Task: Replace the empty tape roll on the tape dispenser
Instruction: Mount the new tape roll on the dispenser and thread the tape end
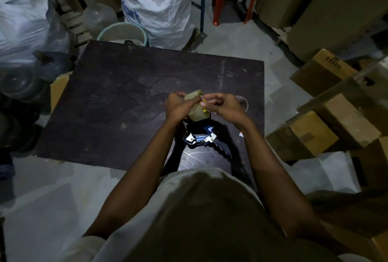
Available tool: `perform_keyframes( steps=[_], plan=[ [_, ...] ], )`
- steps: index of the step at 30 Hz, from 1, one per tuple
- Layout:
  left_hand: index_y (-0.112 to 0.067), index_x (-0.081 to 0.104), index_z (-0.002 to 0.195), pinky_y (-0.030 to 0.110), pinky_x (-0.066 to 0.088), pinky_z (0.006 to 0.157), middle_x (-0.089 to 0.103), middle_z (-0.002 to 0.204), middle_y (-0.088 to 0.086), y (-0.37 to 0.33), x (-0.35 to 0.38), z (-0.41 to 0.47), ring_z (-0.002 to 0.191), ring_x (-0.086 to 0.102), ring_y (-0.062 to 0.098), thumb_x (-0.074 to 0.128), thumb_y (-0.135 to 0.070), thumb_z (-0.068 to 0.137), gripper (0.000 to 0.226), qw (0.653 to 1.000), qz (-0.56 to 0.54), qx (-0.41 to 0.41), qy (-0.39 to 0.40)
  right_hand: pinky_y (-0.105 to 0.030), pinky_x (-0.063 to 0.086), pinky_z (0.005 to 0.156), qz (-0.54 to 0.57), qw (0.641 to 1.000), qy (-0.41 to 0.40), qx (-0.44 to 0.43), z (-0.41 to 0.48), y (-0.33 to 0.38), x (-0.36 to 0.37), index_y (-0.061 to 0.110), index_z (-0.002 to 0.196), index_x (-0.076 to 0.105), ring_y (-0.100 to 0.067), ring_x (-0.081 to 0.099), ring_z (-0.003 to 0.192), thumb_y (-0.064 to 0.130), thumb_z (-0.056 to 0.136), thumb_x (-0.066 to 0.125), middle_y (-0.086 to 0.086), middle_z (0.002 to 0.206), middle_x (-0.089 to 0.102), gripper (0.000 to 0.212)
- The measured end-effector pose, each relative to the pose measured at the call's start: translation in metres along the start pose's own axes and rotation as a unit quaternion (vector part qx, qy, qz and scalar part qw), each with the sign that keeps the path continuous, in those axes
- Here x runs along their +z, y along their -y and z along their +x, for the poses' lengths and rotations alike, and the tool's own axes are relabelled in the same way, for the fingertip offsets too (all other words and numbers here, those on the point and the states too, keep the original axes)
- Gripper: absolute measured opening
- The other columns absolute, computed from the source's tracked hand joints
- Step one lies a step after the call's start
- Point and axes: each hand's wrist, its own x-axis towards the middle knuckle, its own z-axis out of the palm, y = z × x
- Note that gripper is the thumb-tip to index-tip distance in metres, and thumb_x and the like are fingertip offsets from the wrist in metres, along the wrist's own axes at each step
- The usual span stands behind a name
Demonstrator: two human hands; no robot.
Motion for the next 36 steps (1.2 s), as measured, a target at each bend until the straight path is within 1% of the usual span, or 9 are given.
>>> perform_keyframes(
  steps=[6,10,14,16,18,21,25,32,36],
  plan=[
    [-0.016,0.071,0.101,0.036,0.064,0.067,0.076,0.094,0.005,-0.010,0.002,-0.005,0.079,0.075,0.017,0.086,-0.067,0.050,0.073,0.998,-0.060,-0.007,0.029,-0.009,0.051,0.063,0.024,0.999,-0.016,0.033,0.005,-0.002,0.001,-0.010,0.117,0.068,0.005,0.068,0.064,0.002,0.087,0.076,-0.014,0.093,0.072,0.033],
    [-0.009,0.075,0.099,0.026,0.053,0.060,0.075,0.080,-0.005,-0.013,-0.008,-0.007,0.066,0.067,0.006,0.079,-0.045,0.082,0.040,0.981,-0.165,0.013,0.106,-0.014,0.048,0.059,0.071,0.995,-0.056,0.053,0.004,-0.005,-0.005,0.005,0.101,0.075,-0.001,0.063,0.060,0.008,0.091,0.073,-0.002,0.079,0.073,0.011],
    [-0.017,0.074,0.106,0.020,0.048,0.055,0.069,0.086,-0.005,-0.008,-0.024,-0.003,0.070,0.063,0.009,0.075,-0.050,0.085,0.039,0.964,-0.190,-0.006,0.187,-0.020,0.051,0.071,0.202,0.974,-0.048,0.091,0.004,-0.012,-0.005,0.013,0.093,0.073,-0.006,0.063,0.065,0.008,0.097,0.063,0.004,0.073,0.073,0.012],
    [-0.020,0.075,0.103,0.027,0.053,0.057,0.065,0.082,0.003,-0.003,-0.029,-0.001,0.071,0.060,0.019,0.068,-0.063,0.085,0.047,0.930,-0.221,-0.062,0.288,-0.025,0.051,0.076,0.264,0.957,-0.038,0.114,0.004,-0.011,-0.004,0.013,0.095,0.070,-0.008,0.064,0.067,0.006,0.099,0.057,0.004,0.074,0.074,0.015],
    [-0.018,0.067,0.129,0.048,0.061,0.072,0.072,0.107,0.012,0.000,-0.030,0.000,0.092,0.070,0.030,0.060,-0.065,0.089,0.062,0.896,-0.262,-0.106,0.344,-0.029,0.052,0.079,0.327,0.934,-0.020,0.141,0.003,-0.010,-0.001,0.012,0.098,0.068,-0.010,0.066,0.070,0.004,0.100,0.052,0.003,0.075,0.074,0.017],
    [-0.020,0.056,0.141,0.048,0.062,0.072,0.073,0.115,0.011,0.001,-0.026,-0.002,0.090,0.073,0.029,0.046,-0.061,0.098,0.061,0.898,-0.274,-0.115,0.324,-0.028,0.057,0.073,0.358,0.919,0.006,0.167,0.002,-0.014,0.000,0.012,0.101,0.067,-0.012,0.069,0.074,0.009,0.101,0.054,0.000,0.079,0.075,0.013],
    [-0.026,0.056,0.139,0.046,0.062,0.065,0.069,0.125,0.016,0.001,-0.023,-0.002,0.098,0.073,0.034,0.054,-0.060,0.096,0.055,0.933,-0.233,-0.106,0.253,-0.027,0.058,0.076,0.271,0.947,-0.024,0.173,0.004,-0.017,-0.004,0.014,0.100,0.070,-0.014,0.065,0.080,0.016,0.099,0.062,0.000,0.082,0.075,0.009],
    [-0.025,0.066,0.125,0.057,0.062,0.064,0.073,0.112,0.014,-0.006,-0.016,0.001,0.079,0.076,0.022,0.063,-0.053,0.094,0.042,0.960,-0.194,-0.050,0.195,-0.035,0.057,0.087,0.110,0.986,-0.071,0.103,0.005,-0.006,0.001,0.024,0.108,0.074,-0.015,0.070,0.099,0.054,0.095,0.061,0.003,0.108,0.076,0.035],
    [-0.021,0.071,0.119,0.060,0.061,0.069,0.076,0.104,0.013,-0.004,-0.013,0.002,0.085,0.076,0.017,0.065,-0.051,0.093,0.041,0.972,-0.144,0.003,0.185,-0.036,0.058,0.094,0.096,0.988,-0.086,0.084,0.009,-0.013,0.002,0.018,0.133,0.063,-0.019,0.071,0.107,0.043,0.088,0.076,-0.004,0.119,0.073,0.053]
  ],
)
